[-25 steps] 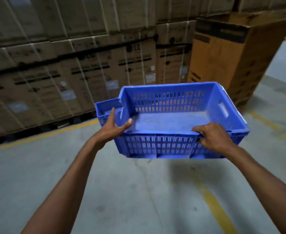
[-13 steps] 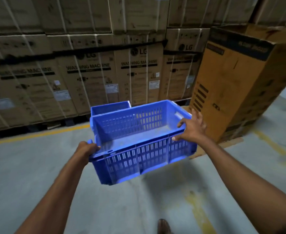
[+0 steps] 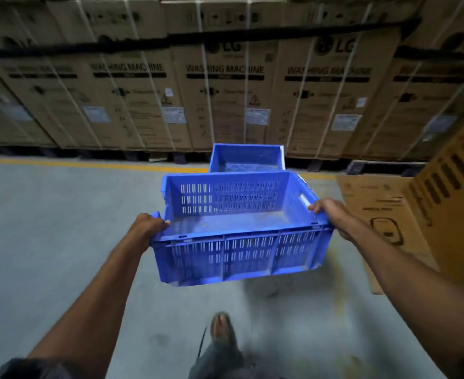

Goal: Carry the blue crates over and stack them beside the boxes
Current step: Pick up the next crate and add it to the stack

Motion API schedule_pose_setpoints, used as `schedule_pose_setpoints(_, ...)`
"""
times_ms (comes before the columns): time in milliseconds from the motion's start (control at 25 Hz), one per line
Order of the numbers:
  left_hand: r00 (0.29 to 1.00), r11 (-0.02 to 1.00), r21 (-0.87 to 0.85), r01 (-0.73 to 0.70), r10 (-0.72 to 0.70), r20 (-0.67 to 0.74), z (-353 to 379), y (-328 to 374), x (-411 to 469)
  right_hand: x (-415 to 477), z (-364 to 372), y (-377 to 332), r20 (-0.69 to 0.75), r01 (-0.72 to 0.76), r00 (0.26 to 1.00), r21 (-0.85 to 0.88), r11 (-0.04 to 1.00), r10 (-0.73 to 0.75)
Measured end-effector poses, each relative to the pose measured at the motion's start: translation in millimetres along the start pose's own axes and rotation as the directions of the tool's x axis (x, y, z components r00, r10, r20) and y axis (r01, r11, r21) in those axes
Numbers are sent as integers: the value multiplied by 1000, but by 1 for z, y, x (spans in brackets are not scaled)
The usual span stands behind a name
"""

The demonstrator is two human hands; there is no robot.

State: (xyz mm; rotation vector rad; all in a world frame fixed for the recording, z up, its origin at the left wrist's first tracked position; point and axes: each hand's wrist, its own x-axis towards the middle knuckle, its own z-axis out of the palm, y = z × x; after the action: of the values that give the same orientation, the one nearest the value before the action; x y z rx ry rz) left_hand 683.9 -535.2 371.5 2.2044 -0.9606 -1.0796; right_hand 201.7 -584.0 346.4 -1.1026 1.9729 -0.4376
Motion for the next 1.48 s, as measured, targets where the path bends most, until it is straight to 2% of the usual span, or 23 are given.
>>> schedule_pose_setpoints(80,999,999,6,42,-42,12,0,6,42,16,16,-30,-45,-44,998,-177,983,37)
schedule_pose_setpoints(160,999,999,37,40,-42,34,3,13,108,60,35,-49,-119,-84,991,-262,961,55)
schedule_pose_setpoints(240,998,998,63,21,-24,50,5,18,184,105,48,-65,-185,-111,980,-191,975,75)
schedule_pose_setpoints(360,998,994,106,14,-20,57,4,63,255,178,61,-85,-222,-63,975,-126,990,33)
schedule_pose_setpoints(520,998,986,169,0,-10,58,23,140,316,220,49,-143,-109,-32,994,-105,994,20)
schedule_pose_setpoints(680,990,961,242,-135,141,-7,53,209,368,292,41,-167,61,113,993,-226,968,-102)
schedule_pose_setpoints(800,966,923,306,-232,256,-42,90,247,427,368,42,-182,33,155,988,-343,927,-153)
schedule_pose_setpoints(920,956,923,278,-265,290,-52,129,271,493,448,45,-195,-38,197,969,-473,859,-243)
schedule_pose_setpoints(1080,952,934,214,-285,302,-46,174,270,566,540,51,-205,-75,296,915,-542,786,-396)
schedule_pose_setpoints(1240,934,912,229,-340,356,-29,219,239,620,571,84,-185,-89,305,899,-575,759,-429)
schedule_pose_setpoints(1360,919,889,256,-380,395,-9,244,206,644,575,113,-160,-93,304,903,-552,776,-420)
schedule_pose_setpoints(1480,926,892,277,-356,377,-22,259,177,651,573,135,-140,-102,252,918,-598,761,-384)
